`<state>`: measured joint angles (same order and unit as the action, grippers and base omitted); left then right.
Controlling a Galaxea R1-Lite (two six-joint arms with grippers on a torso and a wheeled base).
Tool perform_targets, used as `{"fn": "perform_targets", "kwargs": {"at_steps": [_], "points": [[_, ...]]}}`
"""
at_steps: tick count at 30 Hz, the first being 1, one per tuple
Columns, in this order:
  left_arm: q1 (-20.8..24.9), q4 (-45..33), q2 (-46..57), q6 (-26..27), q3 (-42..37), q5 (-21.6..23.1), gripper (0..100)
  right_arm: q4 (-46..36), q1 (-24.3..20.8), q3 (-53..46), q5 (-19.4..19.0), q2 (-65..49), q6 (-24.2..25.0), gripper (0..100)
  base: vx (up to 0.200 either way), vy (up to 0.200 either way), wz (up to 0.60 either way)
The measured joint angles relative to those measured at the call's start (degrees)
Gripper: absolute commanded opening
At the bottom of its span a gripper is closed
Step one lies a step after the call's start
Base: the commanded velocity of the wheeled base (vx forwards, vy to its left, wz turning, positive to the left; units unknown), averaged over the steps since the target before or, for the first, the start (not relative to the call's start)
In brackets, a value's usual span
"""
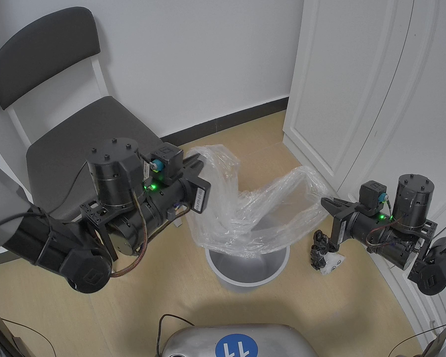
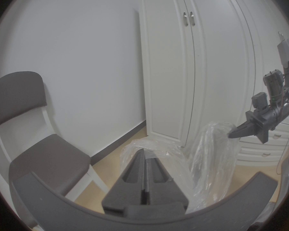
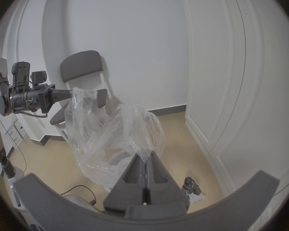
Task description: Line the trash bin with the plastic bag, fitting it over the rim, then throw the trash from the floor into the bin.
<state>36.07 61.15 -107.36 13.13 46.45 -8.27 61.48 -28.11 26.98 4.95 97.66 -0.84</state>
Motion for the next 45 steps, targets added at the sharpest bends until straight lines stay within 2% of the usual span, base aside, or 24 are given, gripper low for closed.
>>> {"fn": "perform_targets", "kwargs": {"at_steps": [6, 12, 25, 32, 45], "points": [[3.64, 1.1, -0.24, -1.34, -1.19, 0.09, 0, 5.47, -0.96, -1.32, -0.9, 0.99, 0.06, 0, 0.0, 0.0, 0.0], [5.22, 1.1, -0.99, -1.54, -1.74, 0.11, 0, 9.69, -1.65, -2.32, -1.04, 3.52, 0.02, 0, 0.0, 0.0, 0.0], [5.62, 1.04, -5.89, -1.45, -0.5, 0.69, 0, 10.23, -0.91, -1.57, -2.93, 11.04, 1.0, 0, 0.0, 0.0, 0.0], [5.68, 1.08, -7.79, -1.41, 0.02, 0.83, 0, 10.09, 1.68, -1.68, -5.17, 13.06, 0.84, 0, 0.0, 0.0, 0.0], [6.4, 1.34, -13.69, -1.58, 2.95, 0.91, 0, 9.8, 4.68, -1.49, -5.63, 15.49, 0.2, 0, 0.0, 0.0, 0.0]]}}
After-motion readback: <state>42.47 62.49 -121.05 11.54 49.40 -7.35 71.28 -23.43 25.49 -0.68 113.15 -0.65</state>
